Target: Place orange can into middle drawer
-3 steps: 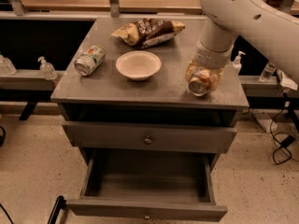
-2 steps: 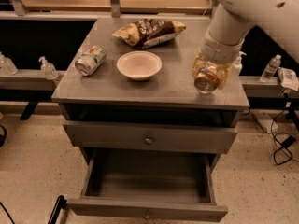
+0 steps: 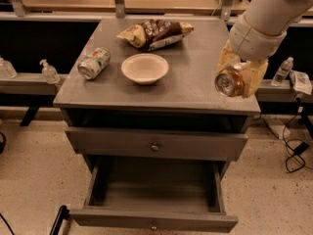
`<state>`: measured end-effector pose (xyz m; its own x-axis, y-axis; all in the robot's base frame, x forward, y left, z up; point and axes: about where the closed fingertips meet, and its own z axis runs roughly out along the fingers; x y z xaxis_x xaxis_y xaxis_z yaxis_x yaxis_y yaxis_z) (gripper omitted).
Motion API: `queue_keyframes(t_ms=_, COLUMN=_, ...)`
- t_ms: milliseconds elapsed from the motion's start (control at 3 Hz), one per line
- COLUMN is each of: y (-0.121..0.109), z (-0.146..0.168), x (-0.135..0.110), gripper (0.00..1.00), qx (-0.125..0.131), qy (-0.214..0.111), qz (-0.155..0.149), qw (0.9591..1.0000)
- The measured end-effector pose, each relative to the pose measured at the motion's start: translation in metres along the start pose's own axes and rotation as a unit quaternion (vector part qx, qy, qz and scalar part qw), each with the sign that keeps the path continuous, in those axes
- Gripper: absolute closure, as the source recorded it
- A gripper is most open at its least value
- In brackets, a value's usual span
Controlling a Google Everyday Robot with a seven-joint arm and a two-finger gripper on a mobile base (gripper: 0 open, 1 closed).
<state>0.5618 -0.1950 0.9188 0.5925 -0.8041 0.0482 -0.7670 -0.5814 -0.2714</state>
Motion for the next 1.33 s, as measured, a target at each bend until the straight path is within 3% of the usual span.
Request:
queue_keyframes(t_ms=333, y=-0.001, z=0.007, x=-0.001, gripper=1.0, qx=-0.001, qy=0.003, qz=0.045, qw=0.999)
queue_keyframes(t_ms=667, y=0.013, z=0.011, x=-0.034, gripper=1.0, qx=-0.027, qy=0.015, qz=0.025, qw=0.9992)
queue_keyframes(t_ms=1000, y=0.037, z=0.026, x=-0.088, gripper=1.0, qx=-0.074, qy=0.002, qz=0.029, qw=0.9969)
queue_keyframes(t_ms=1333, y=0.047, z=0.035, x=-0.101, gripper=1.0, qx=-0.091, qy=0.0, qz=0.042, qw=0.995)
